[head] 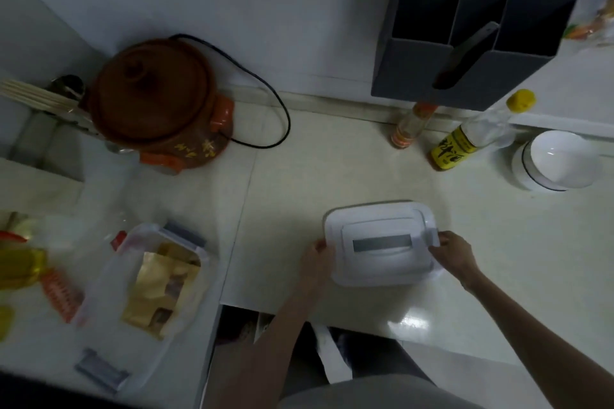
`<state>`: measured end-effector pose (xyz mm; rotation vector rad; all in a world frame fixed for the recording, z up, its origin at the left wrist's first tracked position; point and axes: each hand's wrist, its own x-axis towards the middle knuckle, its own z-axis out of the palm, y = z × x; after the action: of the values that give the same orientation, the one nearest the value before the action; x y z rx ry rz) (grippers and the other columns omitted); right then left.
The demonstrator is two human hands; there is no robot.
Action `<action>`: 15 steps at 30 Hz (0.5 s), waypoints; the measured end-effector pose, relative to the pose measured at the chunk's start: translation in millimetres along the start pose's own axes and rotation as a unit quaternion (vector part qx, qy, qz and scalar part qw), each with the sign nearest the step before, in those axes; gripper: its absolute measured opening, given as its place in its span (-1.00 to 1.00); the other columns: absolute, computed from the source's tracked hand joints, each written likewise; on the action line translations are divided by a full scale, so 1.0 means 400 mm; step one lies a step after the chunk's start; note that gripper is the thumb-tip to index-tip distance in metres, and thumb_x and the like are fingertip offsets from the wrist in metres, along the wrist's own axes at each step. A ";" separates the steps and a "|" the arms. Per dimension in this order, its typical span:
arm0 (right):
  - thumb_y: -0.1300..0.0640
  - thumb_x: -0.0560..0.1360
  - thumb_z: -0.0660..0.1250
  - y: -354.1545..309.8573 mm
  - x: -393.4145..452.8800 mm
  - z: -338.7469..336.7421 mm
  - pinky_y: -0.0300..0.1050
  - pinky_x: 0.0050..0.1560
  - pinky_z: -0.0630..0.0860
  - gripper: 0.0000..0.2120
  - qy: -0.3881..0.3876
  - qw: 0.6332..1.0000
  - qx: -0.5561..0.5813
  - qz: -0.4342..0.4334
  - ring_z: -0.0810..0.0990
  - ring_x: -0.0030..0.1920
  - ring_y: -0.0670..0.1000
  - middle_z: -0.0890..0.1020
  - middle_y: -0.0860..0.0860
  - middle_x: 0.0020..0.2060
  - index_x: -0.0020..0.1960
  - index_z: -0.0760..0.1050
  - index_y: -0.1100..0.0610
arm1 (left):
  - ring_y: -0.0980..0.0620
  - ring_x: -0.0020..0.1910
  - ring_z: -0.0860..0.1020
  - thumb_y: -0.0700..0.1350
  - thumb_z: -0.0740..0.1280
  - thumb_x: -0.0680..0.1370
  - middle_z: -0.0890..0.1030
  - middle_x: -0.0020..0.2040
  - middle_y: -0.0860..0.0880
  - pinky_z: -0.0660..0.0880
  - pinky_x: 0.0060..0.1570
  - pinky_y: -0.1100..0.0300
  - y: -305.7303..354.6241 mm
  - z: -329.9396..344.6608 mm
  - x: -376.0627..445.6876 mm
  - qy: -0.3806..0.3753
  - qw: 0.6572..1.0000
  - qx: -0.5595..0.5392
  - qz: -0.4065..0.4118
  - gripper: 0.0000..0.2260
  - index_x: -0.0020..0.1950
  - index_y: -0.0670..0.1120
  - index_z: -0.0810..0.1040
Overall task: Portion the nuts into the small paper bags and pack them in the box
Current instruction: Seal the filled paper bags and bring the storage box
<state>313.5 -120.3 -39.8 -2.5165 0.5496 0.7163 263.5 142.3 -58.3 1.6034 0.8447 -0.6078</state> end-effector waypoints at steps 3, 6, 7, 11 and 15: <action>0.24 0.46 0.33 -0.067 -0.002 0.005 -0.03 0.05 0.45 -0.76 0.003 0.999 -0.015 -0.037 0.60 0.06 0.25 0.66 0.25 0.00 0.09 0.57 0.31 | 0.06 -0.22 0.55 -0.15 0.27 0.59 0.62 -0.19 0.03 0.47 -0.24 0.21 -0.028 -0.051 -0.019 0.010 0.999 -0.031 -0.002 -0.84 -0.15 -0.06 0.59; 0.23 0.47 0.33 -0.158 -0.002 0.007 0.02 0.06 0.46 -0.73 0.009 0.995 -0.027 -0.095 0.59 0.04 0.29 0.65 0.28 0.00 0.14 0.55 0.33 | 0.06 -0.26 0.44 -0.14 0.27 0.60 0.52 -0.24 -0.05 0.35 -0.30 0.22 -0.035 -0.096 -0.059 0.062 0.997 -0.028 0.048 -0.85 -0.17 -0.12 0.50; 0.23 0.47 0.33 -0.194 -0.002 0.004 0.03 0.05 0.46 -0.73 0.014 0.993 -0.029 -0.113 0.59 0.04 0.29 0.65 0.29 -0.01 0.14 0.54 0.33 | 0.05 -0.27 0.40 -0.15 0.27 0.60 0.47 -0.26 -0.10 0.30 -0.31 0.20 -0.029 -0.114 -0.073 0.087 0.994 -0.032 0.061 -0.83 -0.18 -0.15 0.47; 0.19 0.47 0.33 -0.363 -0.022 0.004 -0.04 0.04 0.47 -0.69 0.006 0.980 -0.031 -0.198 0.61 0.01 0.23 0.67 0.23 -0.04 0.19 0.55 0.25 | -0.04 -0.28 0.43 -0.20 0.28 0.59 0.48 -0.26 -0.18 0.33 -0.27 0.11 -0.007 -0.224 -0.140 0.181 0.976 -0.025 0.118 -0.84 -0.18 -0.21 0.48; 0.19 0.46 0.34 -0.558 -0.095 0.060 -0.12 -0.05 0.43 -0.70 -0.009 0.958 0.010 -0.286 0.61 -0.06 0.20 0.66 0.20 -0.14 0.18 0.55 0.21 | 0.00 -0.30 0.44 -0.18 0.32 0.56 0.50 -0.28 -0.11 0.36 -0.24 0.14 -0.016 -0.369 -0.229 0.330 0.933 -0.048 0.132 -0.88 -0.17 -0.18 0.49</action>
<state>383.3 82.9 35.2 -2.4588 -0.1860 0.5019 194.2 269.4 38.1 1.8135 1.0935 0.1883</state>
